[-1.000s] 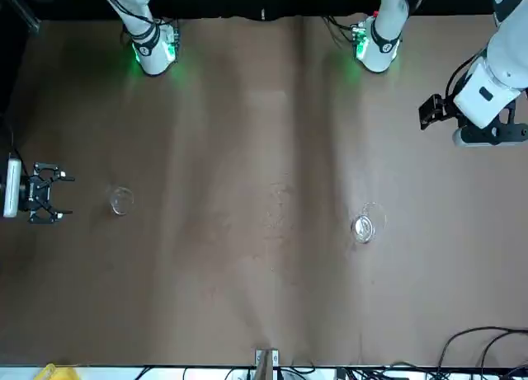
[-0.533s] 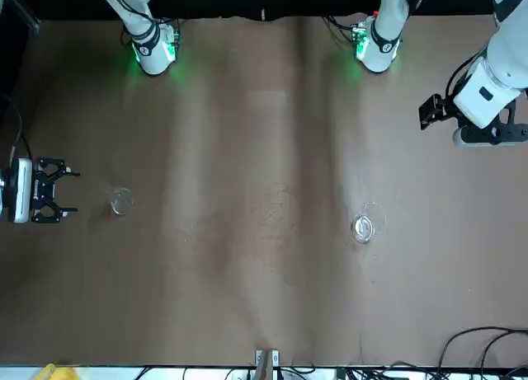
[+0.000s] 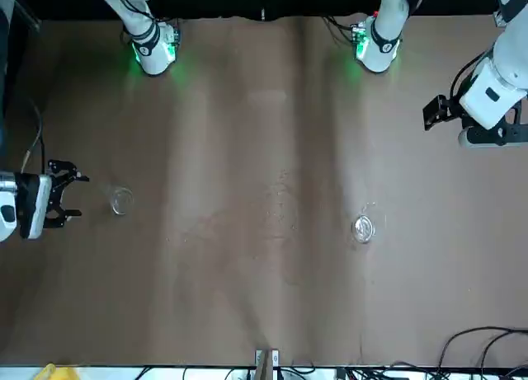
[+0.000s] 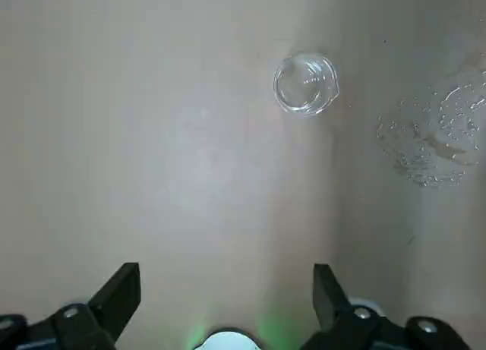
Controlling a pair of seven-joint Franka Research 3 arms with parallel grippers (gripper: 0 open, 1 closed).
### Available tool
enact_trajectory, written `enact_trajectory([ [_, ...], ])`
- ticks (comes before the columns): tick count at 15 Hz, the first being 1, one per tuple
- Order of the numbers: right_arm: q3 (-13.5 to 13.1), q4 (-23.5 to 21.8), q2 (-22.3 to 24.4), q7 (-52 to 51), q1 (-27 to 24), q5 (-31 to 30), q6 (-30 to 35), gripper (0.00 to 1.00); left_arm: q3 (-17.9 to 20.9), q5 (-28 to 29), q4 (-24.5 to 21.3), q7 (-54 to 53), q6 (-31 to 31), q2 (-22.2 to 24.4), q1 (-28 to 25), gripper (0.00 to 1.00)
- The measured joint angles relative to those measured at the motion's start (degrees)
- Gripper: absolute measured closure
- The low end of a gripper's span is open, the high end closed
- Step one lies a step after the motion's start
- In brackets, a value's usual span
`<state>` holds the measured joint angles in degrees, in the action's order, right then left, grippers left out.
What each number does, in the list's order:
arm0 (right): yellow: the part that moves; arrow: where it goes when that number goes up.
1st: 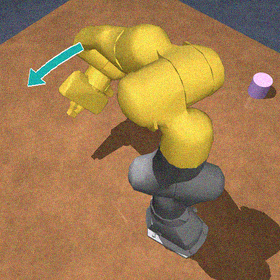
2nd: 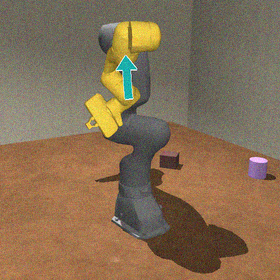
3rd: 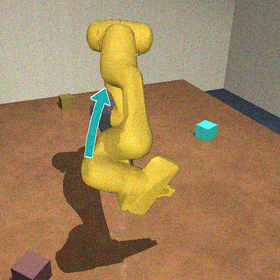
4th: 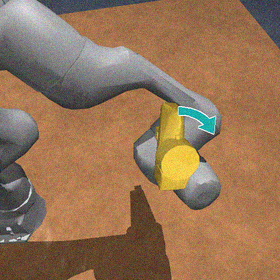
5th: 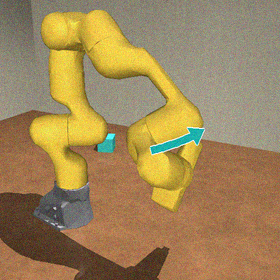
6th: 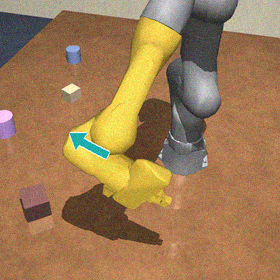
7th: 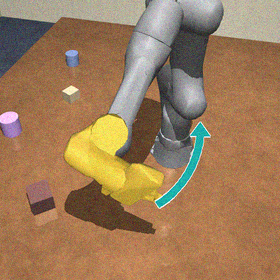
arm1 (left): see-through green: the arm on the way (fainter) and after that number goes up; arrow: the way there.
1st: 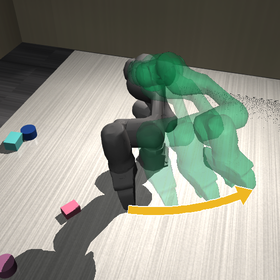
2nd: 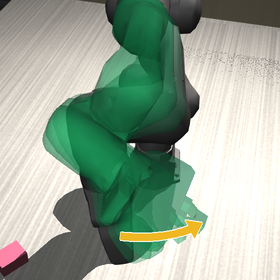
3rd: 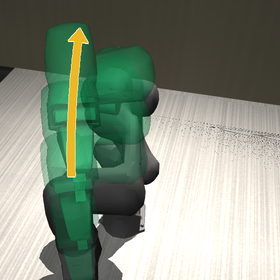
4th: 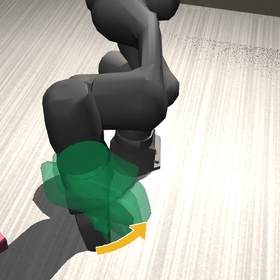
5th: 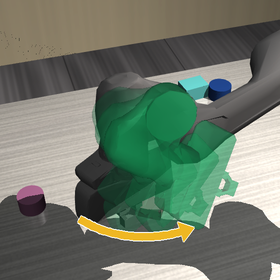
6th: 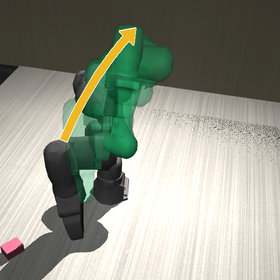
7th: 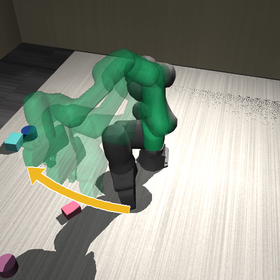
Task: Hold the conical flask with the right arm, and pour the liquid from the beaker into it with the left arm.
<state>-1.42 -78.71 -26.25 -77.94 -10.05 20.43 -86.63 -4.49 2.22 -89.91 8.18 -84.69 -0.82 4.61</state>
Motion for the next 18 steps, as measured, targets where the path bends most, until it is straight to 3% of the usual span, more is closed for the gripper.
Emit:
enact_trajectory([
  [5, -0.1, 0.9, 2.0, 15.5, 1.2, -2.8, -0.2, 0.10, 0.0, 0.0, 0.2, -0.2, 0.0, 0.0, -0.4, 0.00],
  [6, -0.1, 1.1, 2.7, 18.6, 1.5, -3.5, -0.2, 0.09, 0.0, 0.0, 0.3, -0.2, 0.0, 0.0, -0.4, 0.00],
  [7, 0.0, 1.2, 4.8, 25.0, 2.2, -4.8, -0.1, 0.02, 0.0, 0.0, 0.4, -0.2, 0.0, 0.0, -0.5, 0.00],
  [13, -0.2, 1.2, 8.8, 42.6, 2.6, -6.6, 0.6, 0.00, 0.0, 0.0, 0.4, -0.2, 0.0, 0.0, -0.8, 0.00],
  [18, -0.9, 1.1, 11.3, 47.0, 1.9, -9.4, 1.7, 0.00, 0.0, 0.0, 0.5, -0.2, 0.0, 0.0, -0.8, 0.00],
])
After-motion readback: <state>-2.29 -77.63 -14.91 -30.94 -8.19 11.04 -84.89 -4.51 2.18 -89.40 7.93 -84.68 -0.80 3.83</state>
